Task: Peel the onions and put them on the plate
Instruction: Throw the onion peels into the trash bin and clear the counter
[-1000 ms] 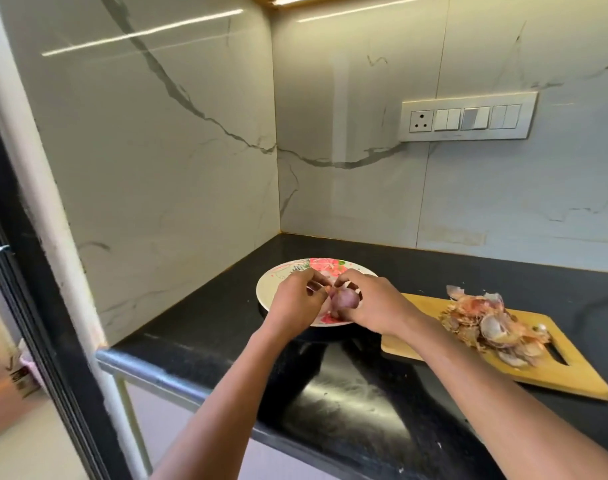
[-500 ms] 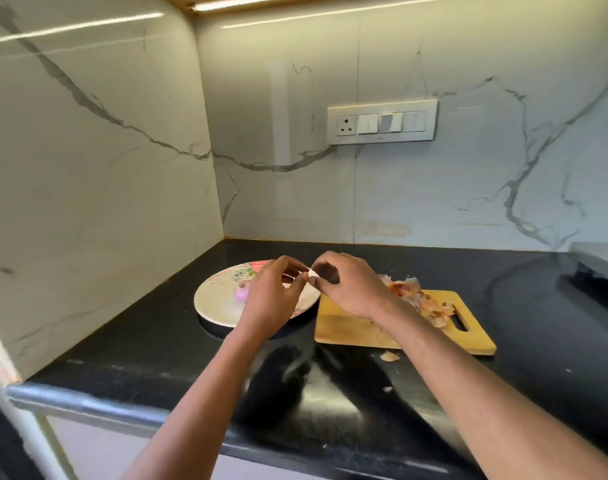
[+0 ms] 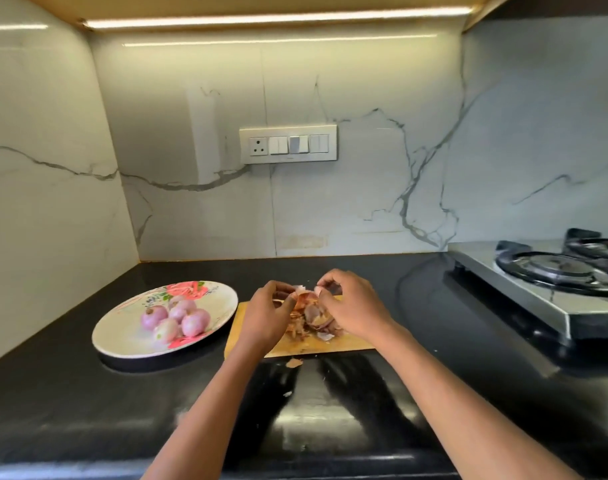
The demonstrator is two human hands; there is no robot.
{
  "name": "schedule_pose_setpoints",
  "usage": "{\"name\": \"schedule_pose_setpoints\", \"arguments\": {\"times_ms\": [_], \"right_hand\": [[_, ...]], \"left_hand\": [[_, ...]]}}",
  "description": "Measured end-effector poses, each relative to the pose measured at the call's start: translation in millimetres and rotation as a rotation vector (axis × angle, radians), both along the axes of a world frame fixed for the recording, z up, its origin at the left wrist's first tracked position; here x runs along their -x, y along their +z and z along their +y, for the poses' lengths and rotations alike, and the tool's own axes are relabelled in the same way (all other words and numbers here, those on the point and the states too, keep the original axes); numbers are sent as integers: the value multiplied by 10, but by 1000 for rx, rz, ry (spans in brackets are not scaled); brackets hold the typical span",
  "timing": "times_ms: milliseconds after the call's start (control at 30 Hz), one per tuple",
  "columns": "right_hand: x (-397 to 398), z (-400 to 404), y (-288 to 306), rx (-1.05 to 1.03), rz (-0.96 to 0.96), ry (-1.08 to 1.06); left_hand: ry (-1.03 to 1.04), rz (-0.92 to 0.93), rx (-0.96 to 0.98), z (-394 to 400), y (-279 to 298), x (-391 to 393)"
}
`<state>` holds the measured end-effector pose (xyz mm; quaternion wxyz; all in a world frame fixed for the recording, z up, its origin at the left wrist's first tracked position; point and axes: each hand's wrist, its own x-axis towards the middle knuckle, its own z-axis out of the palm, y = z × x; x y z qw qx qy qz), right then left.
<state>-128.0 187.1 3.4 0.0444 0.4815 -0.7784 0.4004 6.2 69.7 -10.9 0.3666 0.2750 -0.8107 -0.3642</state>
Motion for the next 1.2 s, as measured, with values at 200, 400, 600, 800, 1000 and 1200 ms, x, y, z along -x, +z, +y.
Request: {"name": "schedule_pose_setpoints", "arguments": {"times_ms": [200, 400, 600, 800, 1000, 1200], "right_hand": [[45, 68, -55, 12, -59, 6], [58, 65, -150, -9, -63, 6], [-6, 47, -167, -64, -118, 46], [-65, -57, -246, -79, -298, 118], [11, -192, -160, 30, -328, 106], [48, -298, -175, -138, -370, 181]], "left_hand": [[4, -13, 43, 25, -62, 85], [13, -19, 55, 7, -120, 81], [36, 45, 53, -85, -140, 58], [-56, 103, -308, -58, -151, 24], [-100, 188, -498, -176, -154, 16], [-109, 239, -563, -250, -152, 61]]}}
